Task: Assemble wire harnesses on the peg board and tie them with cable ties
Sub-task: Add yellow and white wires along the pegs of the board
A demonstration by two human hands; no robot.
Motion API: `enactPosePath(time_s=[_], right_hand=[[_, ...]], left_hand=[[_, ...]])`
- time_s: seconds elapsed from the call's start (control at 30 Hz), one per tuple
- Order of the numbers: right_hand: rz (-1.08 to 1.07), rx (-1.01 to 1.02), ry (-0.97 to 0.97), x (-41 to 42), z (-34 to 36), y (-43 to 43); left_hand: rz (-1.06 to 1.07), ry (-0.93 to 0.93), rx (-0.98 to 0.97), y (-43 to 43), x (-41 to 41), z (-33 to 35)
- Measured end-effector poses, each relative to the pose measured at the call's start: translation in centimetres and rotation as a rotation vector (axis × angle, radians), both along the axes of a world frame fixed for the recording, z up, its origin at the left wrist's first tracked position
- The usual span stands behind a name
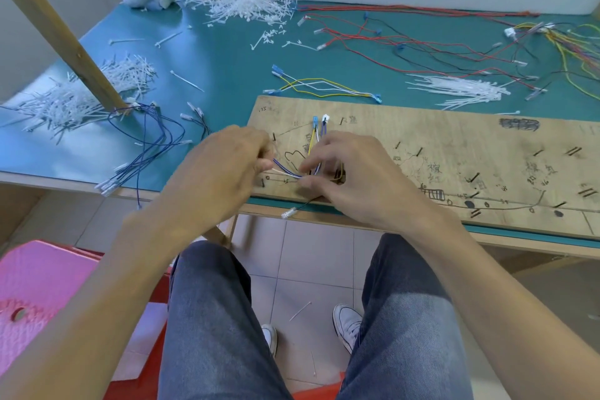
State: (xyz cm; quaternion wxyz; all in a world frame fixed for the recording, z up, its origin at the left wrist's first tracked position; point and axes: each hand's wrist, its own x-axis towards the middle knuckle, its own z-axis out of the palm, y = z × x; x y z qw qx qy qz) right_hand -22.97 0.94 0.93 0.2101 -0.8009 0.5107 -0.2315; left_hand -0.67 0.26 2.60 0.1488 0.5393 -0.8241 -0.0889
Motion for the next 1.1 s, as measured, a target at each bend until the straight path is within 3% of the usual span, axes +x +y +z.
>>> enactPosePath(time_s=[0.1, 0.27, 0.83, 1.1], right_hand=[[-0.064, -0.063, -0.112, 0.7, -1.4, 0.2], [-0.122, -0.149, -0.193, 1.1, -2.5, 0.6], [-0.087, -0.24, -0.22, 1.2, -3.6, 0.4], [-0.124, -0.239, -0.241, 1.1, -3.8, 0.2]], left_hand=[[0.074, 0.209, 0.04, -0.8, 1.1, 0.4], [0.121, 0.262, 0.099, -2.7, 1.5, 0.8], [0.17, 0.142, 0.093, -4.8, 0.1, 0.1], [0.094, -0.007, 0.061, -5.1, -0.8, 0.4]])
